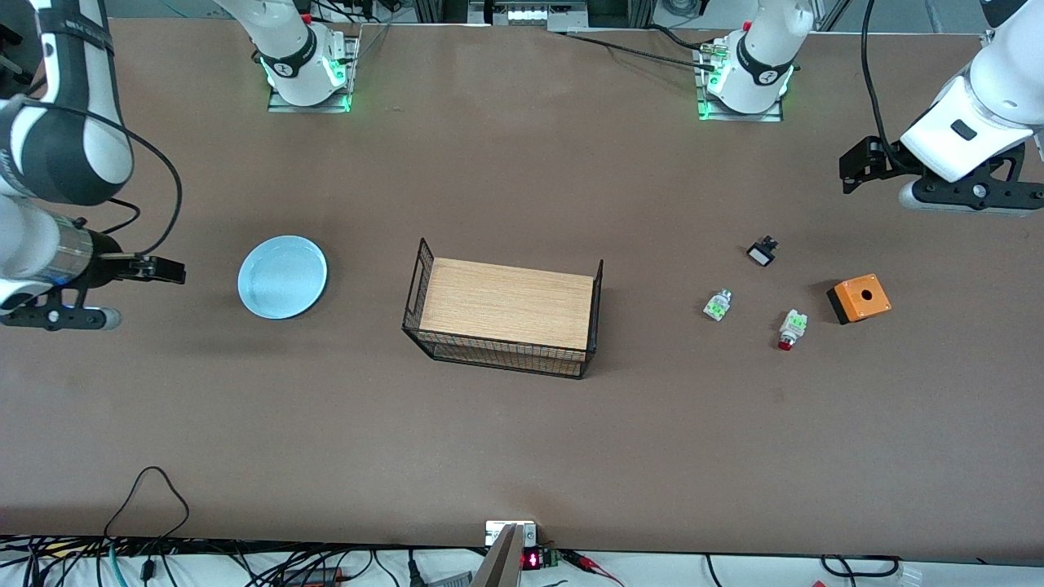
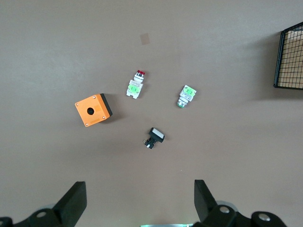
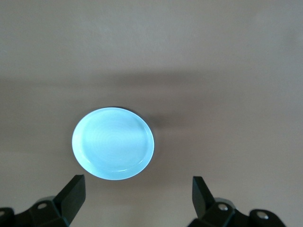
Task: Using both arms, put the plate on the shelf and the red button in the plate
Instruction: 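Reach the right gripper toward the light blue plate's rim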
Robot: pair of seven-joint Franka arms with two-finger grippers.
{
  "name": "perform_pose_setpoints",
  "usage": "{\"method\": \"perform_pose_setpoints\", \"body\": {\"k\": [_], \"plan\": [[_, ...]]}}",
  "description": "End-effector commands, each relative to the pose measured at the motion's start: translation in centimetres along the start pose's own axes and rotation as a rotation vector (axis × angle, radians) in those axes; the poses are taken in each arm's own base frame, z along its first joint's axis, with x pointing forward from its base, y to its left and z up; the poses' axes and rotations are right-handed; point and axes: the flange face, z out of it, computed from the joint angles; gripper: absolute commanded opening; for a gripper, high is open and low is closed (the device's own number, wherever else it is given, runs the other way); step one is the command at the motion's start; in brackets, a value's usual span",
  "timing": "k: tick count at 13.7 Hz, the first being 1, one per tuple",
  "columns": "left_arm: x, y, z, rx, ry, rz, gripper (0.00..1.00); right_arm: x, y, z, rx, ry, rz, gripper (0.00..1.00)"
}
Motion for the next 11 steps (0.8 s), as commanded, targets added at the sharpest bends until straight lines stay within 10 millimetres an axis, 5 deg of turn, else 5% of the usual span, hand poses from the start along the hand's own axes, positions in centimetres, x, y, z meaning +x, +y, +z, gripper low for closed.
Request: {"method": "perform_pose_setpoints", "body": {"k": [1, 7, 11], "plan": [[-0.2, 0.1, -0.6, -0.014, -0.011, -0.001, 1.00, -1.5, 1.3, 3.7, 0.009, 0.003, 0.026, 1.00], [-0.2, 0.1, -0.5, -0.014, -0.011, 0.004, 1.00, -5.1, 1.7, 15.3, 0.024, 0.121, 0.021, 1.00], [-0.2, 0.0, -0.6, -0.014, -0.009, 0.004, 1.00, -6.8, 0.5, 20.1, 0.022, 0.171, -0.030, 1.00]]}}
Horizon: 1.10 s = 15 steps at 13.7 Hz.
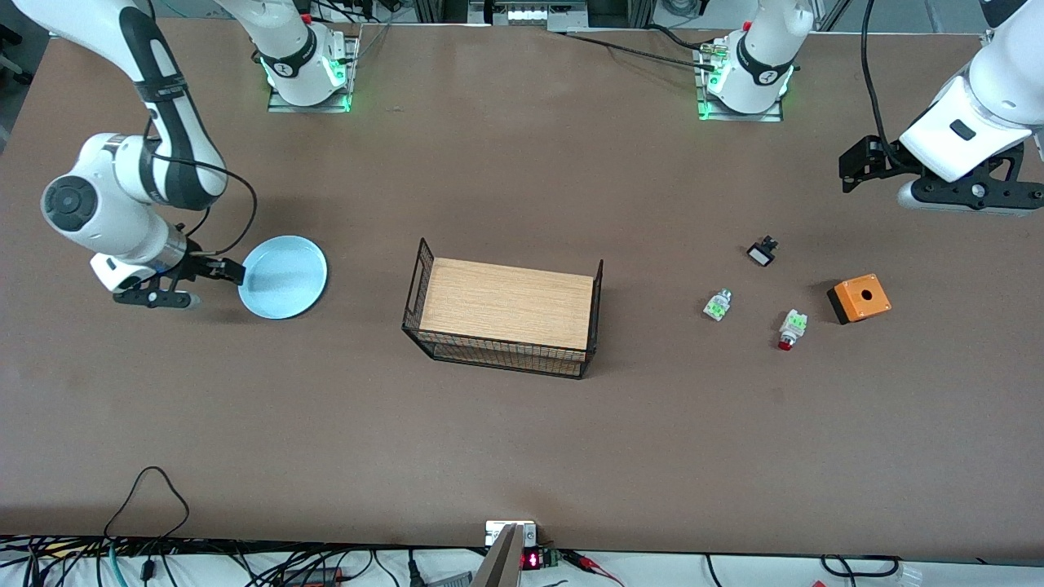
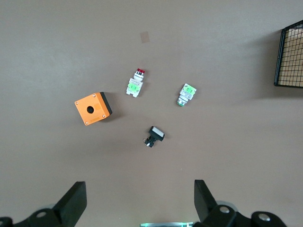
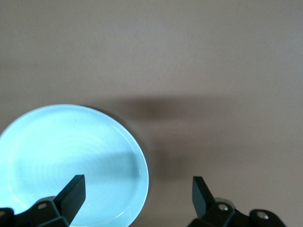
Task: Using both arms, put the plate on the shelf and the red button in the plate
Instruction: 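Lower the right gripper and grasp the plate's rim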
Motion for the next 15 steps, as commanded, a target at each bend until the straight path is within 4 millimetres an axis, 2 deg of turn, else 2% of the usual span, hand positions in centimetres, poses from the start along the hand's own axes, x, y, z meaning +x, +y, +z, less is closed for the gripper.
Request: {"method": "perform_pose_setpoints", "body": {"k": [1, 4, 8, 9, 11, 15], "plan": [[-0.1, 0.0, -0.6, -0.015, -0.003, 0.004, 1.00, -1.7, -0.4, 1.0, 0.006, 0.032, -0.067, 1.00], [-0.1, -0.1, -0.6, -0.015, -0.003, 0.004, 1.00, -3.0, 0.0, 4.3, 0.006, 0.008, -0.075, 1.00], [-0.1, -0.1, -0.6, -0.015, -0.003, 0.002, 1.00, -3.2, 0.0, 5.2, 0.005, -0.008, -0.079, 0.99], [-0.1, -0.1, -0.6, -0.015, -0.003, 0.004, 1.00, -3.3, -0.1, 5.5, 0.005, -0.011, -0.090, 0.86], [-0.1, -0.1, -0.6, -0.015, -0.005, 0.002, 1.00, -3.3, 0.0, 5.8, 0.005, -0.014, -0.109, 0.70], [-0.1, -0.1, -0.6, -0.015, -0.005, 0.004, 1.00, -3.5, -0.1, 6.7, 0.005, -0.032, -0.111, 0.47]]}}
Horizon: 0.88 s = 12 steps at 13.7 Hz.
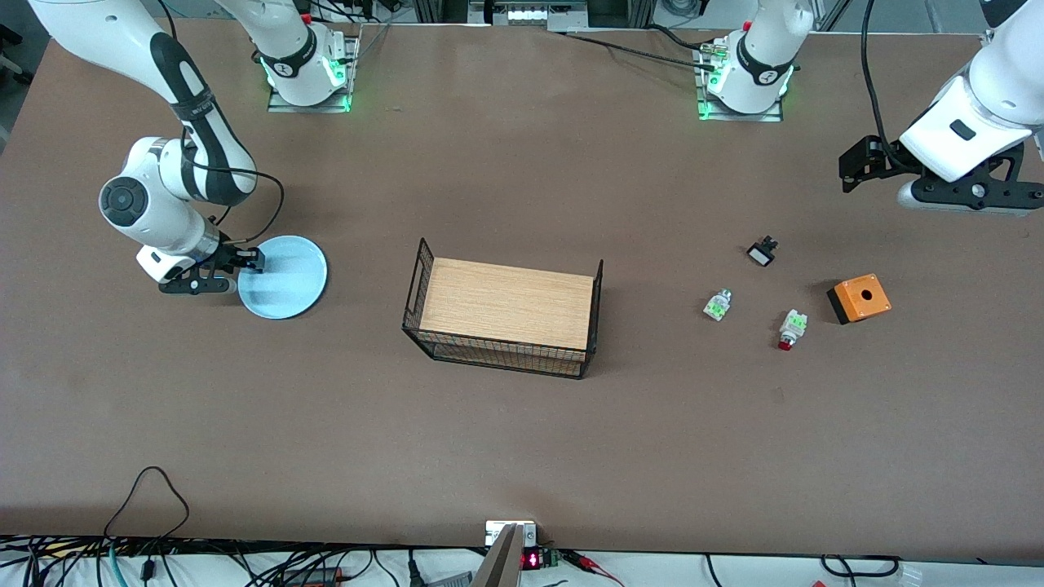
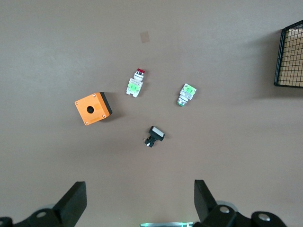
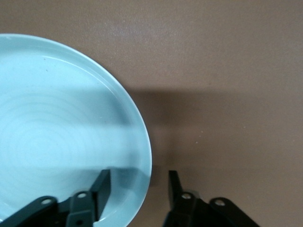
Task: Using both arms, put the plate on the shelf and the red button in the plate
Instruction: 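Lower the right gripper and grasp the plate's rim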
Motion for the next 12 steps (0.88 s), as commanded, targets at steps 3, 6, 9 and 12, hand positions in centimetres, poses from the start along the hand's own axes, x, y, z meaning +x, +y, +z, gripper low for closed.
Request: {"method": "perform_pose_setpoints", "body": {"k": [3, 6, 9, 12], "plan": [[-0.1, -0.2, -0.6, -0.015, -0.005, 0.002, 1.00, -0.2, 0.1, -0.1, 0.003, 0.005, -0.020, 0.23], [-0.1, -1.1, -0.5, -0.017, -0.006, -0.011, 1.00, -0.1, -0.1, -1.0, 0.008, -0.014, -0.002, 0.00], [-0.1, -1.1, -0.5, -0.017, -0.006, -0.011, 1.00, -0.2, -0.3, -2.4, 0.020, -0.038, 0.028, 0.00], [-0.1, -1.1, -0.5, -0.017, -0.006, -0.012, 1.00, 0.6, -2.2, -7.0, 0.029, -0.054, 0.107, 0.00]]}}
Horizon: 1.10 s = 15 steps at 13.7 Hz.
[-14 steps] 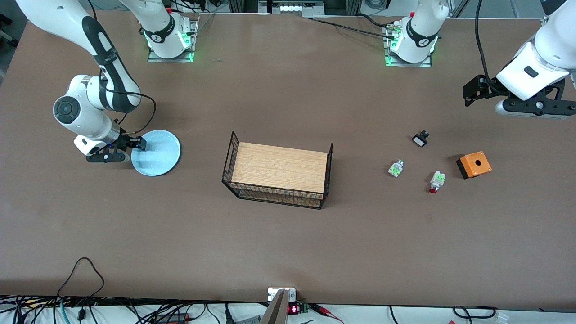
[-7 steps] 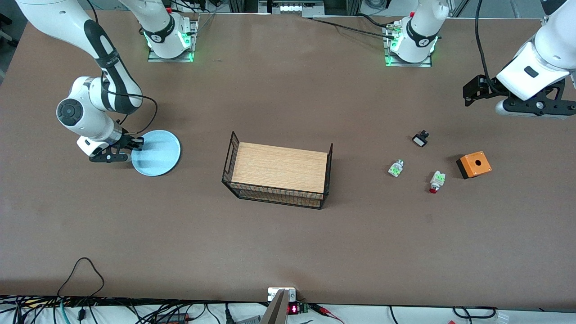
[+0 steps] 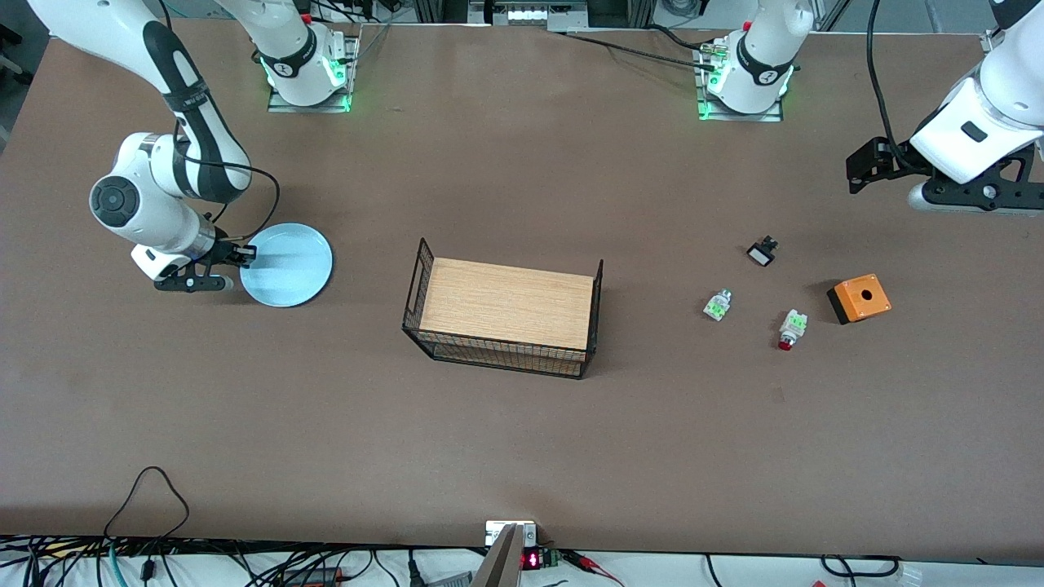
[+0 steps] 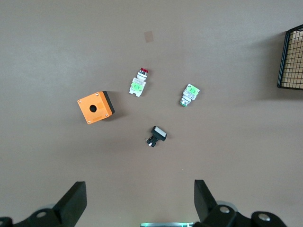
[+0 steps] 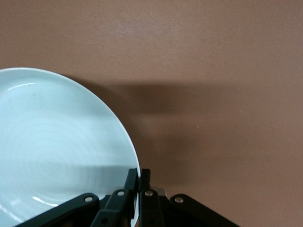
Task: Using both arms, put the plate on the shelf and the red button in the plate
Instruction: 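Lift the blue plate with the right gripper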
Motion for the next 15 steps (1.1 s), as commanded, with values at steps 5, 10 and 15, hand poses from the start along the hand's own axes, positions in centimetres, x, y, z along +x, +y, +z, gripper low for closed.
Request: {"method": "perform_pose_setpoints", "body": {"k": [5, 10, 15], "plan": [[-0.1, -0.2, -0.6, -0.012, -0.003, 0.004, 1.00, 1.6, -3.3, -15.2, 0.098, -0.090, 0.148, 0.00], [-0.1, -0.2, -0.6, -0.013, -0.006, 0.005, 1.00, 2.5, -5.0, -27.1, 0.193, -0.121, 0.259, 0.00], [-0.1, -0.3, -0.6, -0.007, -0.006, 0.003, 1.00, 1.2, -14.9, -35.8, 0.303, -0.178, 0.588, 0.00]]}}
